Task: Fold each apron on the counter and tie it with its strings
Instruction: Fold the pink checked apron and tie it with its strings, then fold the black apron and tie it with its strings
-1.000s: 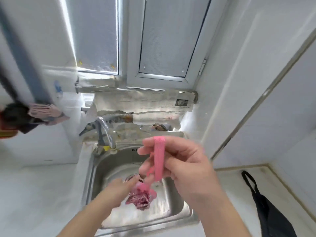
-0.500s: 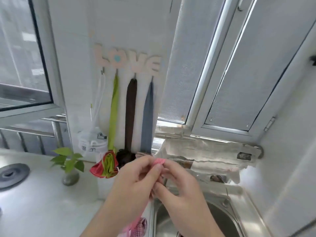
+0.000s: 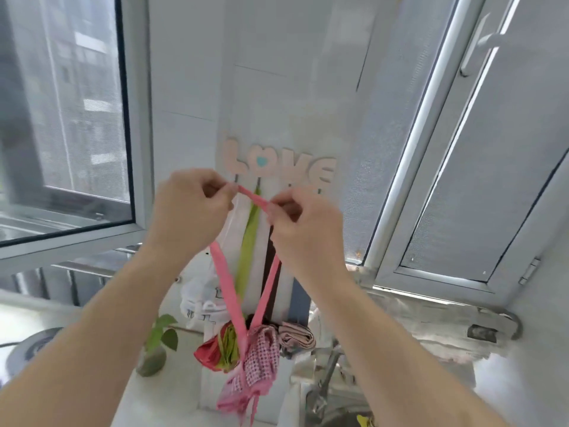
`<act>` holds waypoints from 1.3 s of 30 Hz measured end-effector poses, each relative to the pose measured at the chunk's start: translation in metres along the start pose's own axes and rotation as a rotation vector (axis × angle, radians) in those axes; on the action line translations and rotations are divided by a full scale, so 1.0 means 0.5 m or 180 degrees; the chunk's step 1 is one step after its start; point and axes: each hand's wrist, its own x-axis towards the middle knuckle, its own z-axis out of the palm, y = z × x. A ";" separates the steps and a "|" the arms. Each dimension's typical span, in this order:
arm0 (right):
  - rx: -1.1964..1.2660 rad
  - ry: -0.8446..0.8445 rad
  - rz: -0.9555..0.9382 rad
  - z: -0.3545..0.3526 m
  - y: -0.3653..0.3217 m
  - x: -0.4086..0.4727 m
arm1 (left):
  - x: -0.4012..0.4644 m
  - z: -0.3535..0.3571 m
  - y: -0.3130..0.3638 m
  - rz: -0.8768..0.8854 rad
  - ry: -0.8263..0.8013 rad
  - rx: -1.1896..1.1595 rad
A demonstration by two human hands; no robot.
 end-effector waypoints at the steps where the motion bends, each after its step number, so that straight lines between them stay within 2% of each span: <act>1: -0.0269 0.0106 -0.0103 0.011 -0.010 0.021 | 0.021 -0.002 -0.001 0.0059 0.0115 0.0043; 7: -0.1578 0.0329 -0.0815 0.076 -0.031 0.096 | 0.100 0.008 -0.020 0.0267 0.0328 0.0844; 11: -0.2350 0.0137 -0.1015 0.107 -0.004 0.079 | 0.089 0.025 -0.064 0.0143 0.0142 0.1176; 15: -0.2277 -0.0083 -0.1017 0.148 0.040 0.051 | 0.059 0.045 -0.095 0.0187 -0.0119 0.1106; 19: -0.2068 -0.0410 -0.0827 0.168 0.020 0.050 | 0.047 0.053 -0.106 0.0048 -0.0278 0.1042; 21: -0.2196 -0.0631 -0.0807 0.153 0.014 0.036 | 0.024 0.055 -0.112 0.0022 -0.0183 0.1018; 24: -0.2058 -0.0879 -0.0566 0.110 0.043 -0.039 | -0.061 0.079 -0.117 -0.0065 0.0219 0.0797; 26: -0.1732 -0.0969 -0.0212 0.087 0.083 -0.112 | -0.139 0.098 -0.108 0.0192 0.0377 0.0490; 28: -0.1436 -0.1001 0.0199 0.063 0.134 -0.190 | -0.213 0.130 -0.110 0.0446 0.0162 0.0337; 30: -0.1256 -0.0985 0.0668 0.013 0.195 -0.277 | -0.286 0.185 -0.105 0.0500 -0.0362 0.0142; 33: -0.1055 -0.0875 0.1309 -0.083 0.266 -0.409 | -0.381 0.271 -0.087 0.0300 -0.1345 -0.0096; 36: -0.1190 -0.0676 0.1951 -0.215 0.324 -0.547 | -0.489 0.371 -0.045 0.0001 -0.2302 -0.0347; 39: -0.1383 -0.0485 0.2552 -0.367 0.368 -0.690 | -0.624 0.460 0.021 -0.0247 -0.2849 -0.0632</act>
